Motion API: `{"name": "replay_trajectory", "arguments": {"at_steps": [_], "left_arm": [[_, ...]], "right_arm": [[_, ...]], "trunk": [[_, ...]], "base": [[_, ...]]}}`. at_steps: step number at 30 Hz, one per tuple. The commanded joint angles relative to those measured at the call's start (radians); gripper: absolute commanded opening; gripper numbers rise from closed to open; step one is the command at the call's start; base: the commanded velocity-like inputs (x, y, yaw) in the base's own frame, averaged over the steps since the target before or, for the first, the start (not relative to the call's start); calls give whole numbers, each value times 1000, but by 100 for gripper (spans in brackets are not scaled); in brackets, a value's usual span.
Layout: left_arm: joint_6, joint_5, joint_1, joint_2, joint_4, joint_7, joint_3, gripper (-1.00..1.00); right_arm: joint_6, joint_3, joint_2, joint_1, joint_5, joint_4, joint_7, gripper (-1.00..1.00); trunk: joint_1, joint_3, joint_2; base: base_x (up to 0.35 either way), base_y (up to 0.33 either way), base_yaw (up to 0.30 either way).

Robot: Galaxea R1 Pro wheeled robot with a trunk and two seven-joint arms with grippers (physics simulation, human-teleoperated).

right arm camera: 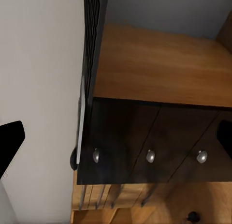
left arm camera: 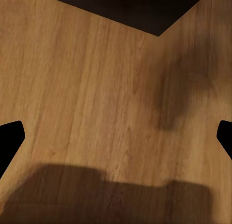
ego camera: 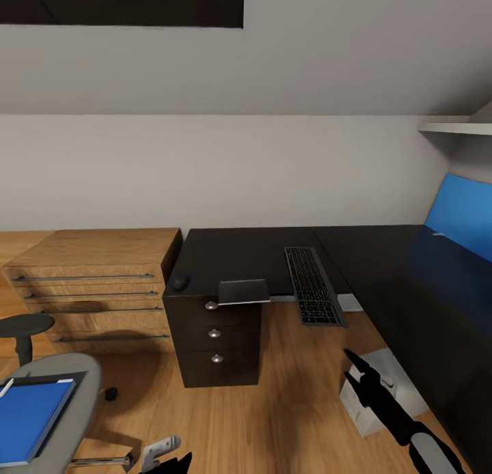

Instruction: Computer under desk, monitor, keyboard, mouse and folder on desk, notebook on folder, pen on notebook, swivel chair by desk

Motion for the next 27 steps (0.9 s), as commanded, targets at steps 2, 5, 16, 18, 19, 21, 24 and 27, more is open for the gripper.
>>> {"name": "replay_trajectory", "arguments": {"at_steps": [2, 5, 16, 18, 19, 21, 24, 27], "left_arm": [[6, -7, -1, -2, -2, -10, 8, 100], [6, -7, -1, -2, -2, -10, 8, 100], [5, -5, -1, -2, 16, -12, 9, 100], [5, -5, -1, -2, 18, -12, 9, 100], [5, -5, -1, -2, 18, -12, 9, 100], [5, -5, -1, -2, 19, -12, 9, 100], [5, -5, -1, -2, 19, -12, 9, 100], [5, -5, -1, -2, 19, -12, 10, 100]], "right_arm": [[17, -9, 0, -1, -13, 1, 0, 100], [20, -14, 0, -1, -16, 1, 0, 100], [23, -20, 0, -1, -18, 0, 0, 100], [23, -21, 0, -1, -18, 0, 1, 100], [23, -21, 0, -1, -18, 0, 1, 100], [23, -21, 0, -1, -18, 0, 1, 100], [22, -21, 0, -1, -18, 0, 1, 100], [19, -21, 0, -1, -18, 0, 2, 100]], "trunk": [[0, -1, -1], [0, -1, -1], [0, -1, -1], [0, -1, -1], [0, -1, -1], [0, -1, -1], [0, -1, -1], [0, -1, -1]], "base": [[0, 0, 0], [0, 0, 0], [2, 0, 0], [84, 0, 0], [162, 0, 0], [220, 0, 0], [226, 0, 0], [114, 0, 0]]}}
